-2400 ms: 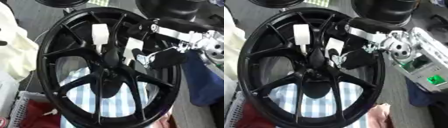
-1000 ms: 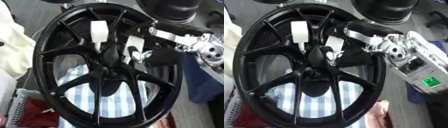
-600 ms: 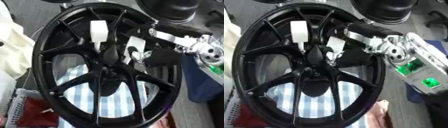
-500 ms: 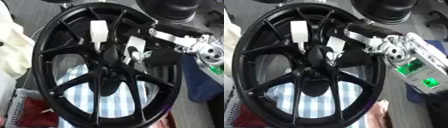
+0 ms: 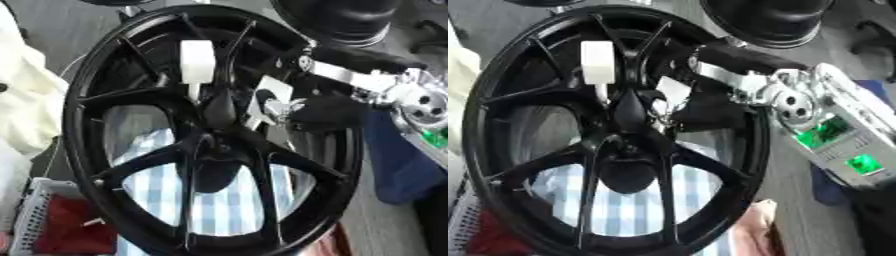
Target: Pull the pin out of the wheel hub.
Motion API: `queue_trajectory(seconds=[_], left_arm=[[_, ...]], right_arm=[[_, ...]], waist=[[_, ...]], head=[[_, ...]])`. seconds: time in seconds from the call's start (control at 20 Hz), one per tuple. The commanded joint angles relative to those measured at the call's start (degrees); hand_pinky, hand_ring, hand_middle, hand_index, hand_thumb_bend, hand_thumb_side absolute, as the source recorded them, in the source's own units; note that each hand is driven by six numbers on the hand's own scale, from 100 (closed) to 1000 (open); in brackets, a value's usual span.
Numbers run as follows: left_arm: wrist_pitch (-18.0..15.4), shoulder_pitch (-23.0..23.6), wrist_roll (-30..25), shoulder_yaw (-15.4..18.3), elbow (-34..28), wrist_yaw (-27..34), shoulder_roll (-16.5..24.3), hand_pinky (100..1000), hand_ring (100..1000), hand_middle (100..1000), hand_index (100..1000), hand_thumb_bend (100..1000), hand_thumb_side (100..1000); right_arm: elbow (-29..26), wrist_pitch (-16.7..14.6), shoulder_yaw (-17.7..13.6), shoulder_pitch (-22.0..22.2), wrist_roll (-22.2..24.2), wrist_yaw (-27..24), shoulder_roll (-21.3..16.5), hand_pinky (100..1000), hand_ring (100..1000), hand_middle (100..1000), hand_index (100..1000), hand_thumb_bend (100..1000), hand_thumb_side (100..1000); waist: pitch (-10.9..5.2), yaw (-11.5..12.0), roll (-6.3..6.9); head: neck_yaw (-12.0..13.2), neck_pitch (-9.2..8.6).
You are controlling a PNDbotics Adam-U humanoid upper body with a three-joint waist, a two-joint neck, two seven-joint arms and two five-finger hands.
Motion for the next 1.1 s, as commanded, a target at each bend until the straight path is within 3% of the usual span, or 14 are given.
queue_trajectory(seconds=[0.05,0.6,1.1], left_arm=[[0.0,-0.4,-0.2,0.2,-1.2,-0.2,0.5,611,811,596,724,105,847],[0.2,0.4,0.1,0.4,-1.2,-0.3,0.4,613,811,596,724,108,848],[0.2,0.3,0.2,0.4,-1.2,-0.4,0.3,613,811,595,724,104,846]], right_arm=[[-0.7,0.3,-1.2,-0.3,2.6,1.1,-0.8,909,912,751,927,100,785],[-0.4,-0.1,-1.7,0.3,3.2,3.6,-0.2,918,927,721,951,100,812],[-0.2,0.5,-0.9,-0.6,3.3,2.5,1.1,917,924,714,951,100,883]], waist=[[-1.11,-0.2,0.62],[-1.59,-2.1,0.64],[-1.22,-1.9,0.55]], head=[[-0.1,-0.8],[0.1,0.15],[-0.4,0.11]])
